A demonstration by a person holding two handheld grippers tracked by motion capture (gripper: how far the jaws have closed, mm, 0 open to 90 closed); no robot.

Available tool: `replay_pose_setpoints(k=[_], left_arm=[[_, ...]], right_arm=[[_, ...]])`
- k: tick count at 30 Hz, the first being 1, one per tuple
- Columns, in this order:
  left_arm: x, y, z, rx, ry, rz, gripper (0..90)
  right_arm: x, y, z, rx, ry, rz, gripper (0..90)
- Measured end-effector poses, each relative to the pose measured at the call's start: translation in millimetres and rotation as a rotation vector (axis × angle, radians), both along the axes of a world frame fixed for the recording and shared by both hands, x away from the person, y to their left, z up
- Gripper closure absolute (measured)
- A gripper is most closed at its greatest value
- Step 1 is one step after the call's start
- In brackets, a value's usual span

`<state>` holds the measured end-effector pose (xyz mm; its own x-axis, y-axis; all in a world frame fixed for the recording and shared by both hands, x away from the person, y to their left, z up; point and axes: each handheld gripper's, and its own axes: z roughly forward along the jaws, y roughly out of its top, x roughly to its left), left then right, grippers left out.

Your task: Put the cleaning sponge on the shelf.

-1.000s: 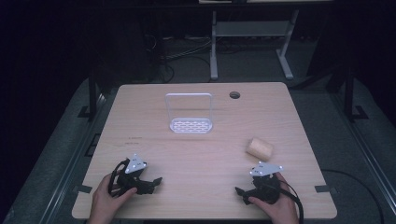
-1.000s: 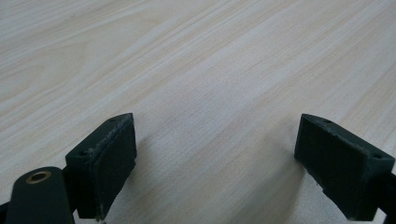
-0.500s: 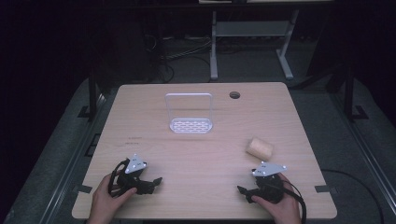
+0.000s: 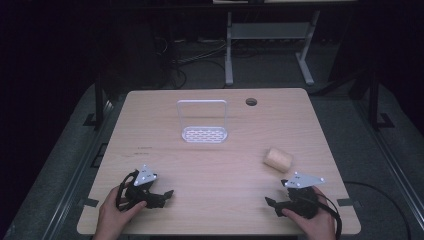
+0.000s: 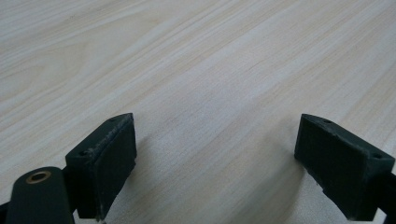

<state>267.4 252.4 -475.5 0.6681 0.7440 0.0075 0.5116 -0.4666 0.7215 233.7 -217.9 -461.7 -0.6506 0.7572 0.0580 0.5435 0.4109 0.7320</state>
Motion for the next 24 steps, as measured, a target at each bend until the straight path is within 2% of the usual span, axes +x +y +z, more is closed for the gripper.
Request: replay_pose_setpoints(k=[15, 24], left_arm=[[0.0, -0.1, 0.0, -0.001, 0.000, 0.001, 12.1], [-0.1, -0.2, -0.2, -0.004, -0.001, 0.002, 12.1]], right_arm=[[-2.7, -24.1, 7.2, 0.004, -0.007, -0.030, 17.0], [-2.0, -31.9, 8.3, 0.003, -0.002, -0.046, 17.0]])
